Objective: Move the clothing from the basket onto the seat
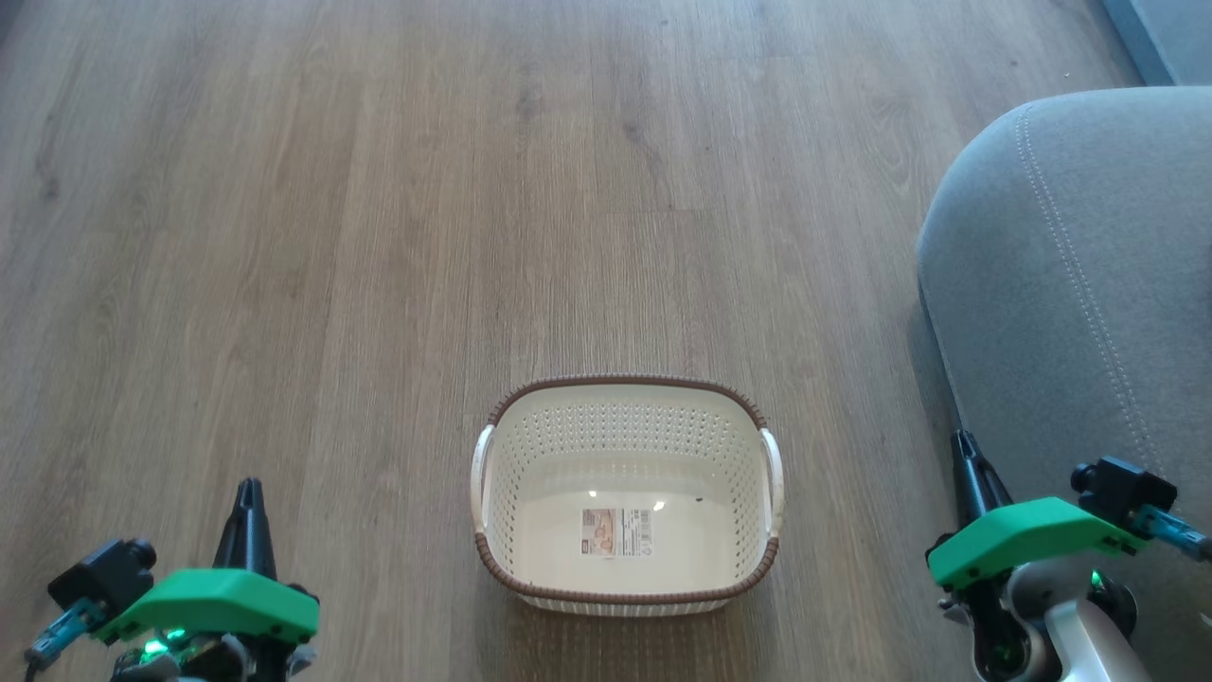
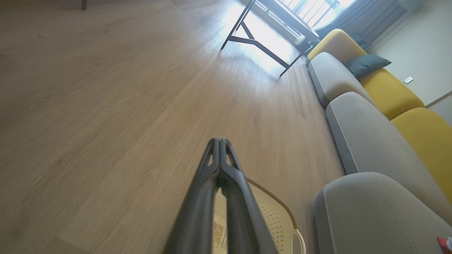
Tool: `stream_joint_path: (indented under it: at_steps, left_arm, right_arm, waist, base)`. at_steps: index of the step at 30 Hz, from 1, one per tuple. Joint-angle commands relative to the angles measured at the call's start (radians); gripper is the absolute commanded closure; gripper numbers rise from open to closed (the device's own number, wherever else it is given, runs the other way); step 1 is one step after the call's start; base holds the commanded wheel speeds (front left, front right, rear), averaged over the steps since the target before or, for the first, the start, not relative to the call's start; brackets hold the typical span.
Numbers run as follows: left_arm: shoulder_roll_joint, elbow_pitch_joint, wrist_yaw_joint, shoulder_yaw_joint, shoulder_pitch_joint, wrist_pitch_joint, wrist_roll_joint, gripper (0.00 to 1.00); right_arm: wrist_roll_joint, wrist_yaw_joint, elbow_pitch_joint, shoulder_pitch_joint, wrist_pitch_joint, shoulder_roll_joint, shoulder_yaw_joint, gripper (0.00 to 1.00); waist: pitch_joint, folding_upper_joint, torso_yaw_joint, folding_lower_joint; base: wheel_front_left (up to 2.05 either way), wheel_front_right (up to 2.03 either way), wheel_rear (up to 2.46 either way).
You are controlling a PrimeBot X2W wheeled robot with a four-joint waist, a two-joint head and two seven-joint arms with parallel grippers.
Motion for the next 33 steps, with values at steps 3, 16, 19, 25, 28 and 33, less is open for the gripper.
stream_joint_path:
  at_steps: [3,16,19,25,28,33]
  left_arm:
    - [0.006,-0.036,-0.009,0.014,-0.055,0.010,-0.042,1.00]
    - [0.006,-0.041,-0.017,0.017,-0.066,0.048,-0.193,1.00]
    - [0.007,-0.043,-0.019,0.018,-0.068,0.057,-0.228,1.00]
    - [0.007,-0.046,-0.023,0.020,-0.074,0.078,-0.309,1.00]
    - [0.007,-0.047,-0.025,0.021,-0.076,0.086,-0.344,1.00]
    - [0.007,-0.049,-0.028,0.022,-0.080,0.101,-0.401,1.00]
  right_arm:
    - [0.042,0.003,-0.039,-0.031,0.010,0.000,-0.007,1.00]
    - [0.186,0.003,-0.052,-0.027,0.048,0.002,-0.031,1.00]
    - [0.219,0.004,-0.055,-0.027,0.057,0.002,-0.037,1.00]
    - [0.295,0.004,-0.061,-0.025,0.078,0.003,-0.050,1.00]
    - [0.328,0.004,-0.064,-0.024,0.086,0.004,-0.056,1.00]
    - [0.383,0.004,-0.069,-0.023,0.101,0.005,-0.066,1.00]
  waist:
    - [-0.001,0.0000,0.000,0.0000]
    - [-0.006,0.0000,0.000,0.0000]
    - [-0.007,0.0000,0.000,0.0000]
    - [-0.010,0.0000,0.000,0.0000]
    - [-0.011,0.0000,0.000,0.0000]
    - [-0.013,0.0000,-0.001,0.0000]
  base:
    - [0.00,0.00,0.00]
    - [0.00,0.00,0.00]
    - [0.00,0.00,0.00]
    - [0.00,0.00,0.00]
    - [0.00,0.00,0.00]
    - [0.00,0.00,0.00]
